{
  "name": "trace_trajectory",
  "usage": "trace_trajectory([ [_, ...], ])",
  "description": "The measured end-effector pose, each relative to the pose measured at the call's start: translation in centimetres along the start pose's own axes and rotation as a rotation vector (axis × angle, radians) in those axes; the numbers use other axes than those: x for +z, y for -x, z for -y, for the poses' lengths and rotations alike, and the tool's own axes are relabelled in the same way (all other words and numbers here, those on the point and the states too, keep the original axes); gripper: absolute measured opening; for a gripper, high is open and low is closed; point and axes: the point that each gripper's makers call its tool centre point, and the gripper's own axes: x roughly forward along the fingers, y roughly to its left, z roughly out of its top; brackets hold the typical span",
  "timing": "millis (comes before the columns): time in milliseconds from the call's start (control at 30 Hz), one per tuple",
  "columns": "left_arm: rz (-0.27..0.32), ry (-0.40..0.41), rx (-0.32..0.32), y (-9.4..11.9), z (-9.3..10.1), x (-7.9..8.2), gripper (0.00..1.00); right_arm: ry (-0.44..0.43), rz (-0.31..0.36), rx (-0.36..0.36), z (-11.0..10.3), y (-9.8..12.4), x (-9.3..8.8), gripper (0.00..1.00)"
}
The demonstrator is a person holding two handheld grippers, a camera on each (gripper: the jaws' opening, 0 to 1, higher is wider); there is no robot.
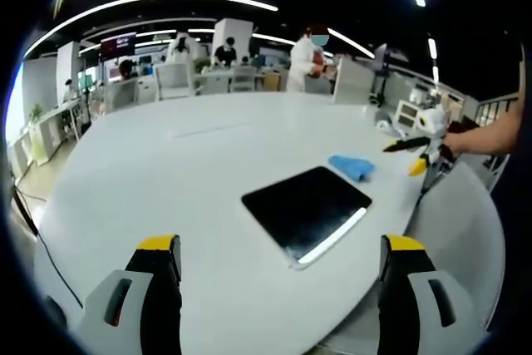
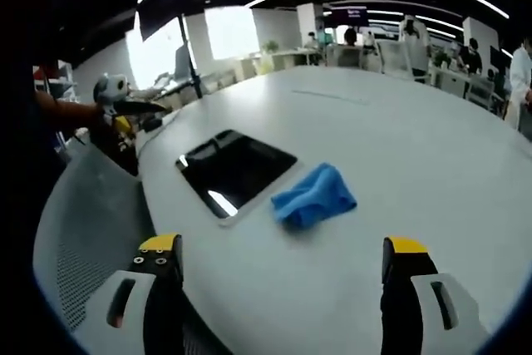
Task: Wipe the mirror surface with the cleaning cloth until all visible marks leave the cleaned area.
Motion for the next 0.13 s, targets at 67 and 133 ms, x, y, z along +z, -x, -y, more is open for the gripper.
trace_trajectory([
  [67,-0.001,0.003,-0.001,-0.07,0.03,-0.1,1.0,0.001,-0.003,-0.002,0.05,0.0,-0.06,1.0],
  [133,-0.002,0.003,-0.003,-0.14,0.15,-0.11,1.0,0.003,-0.001,-0.005,0.13,0.0,-0.02,1.0],
])
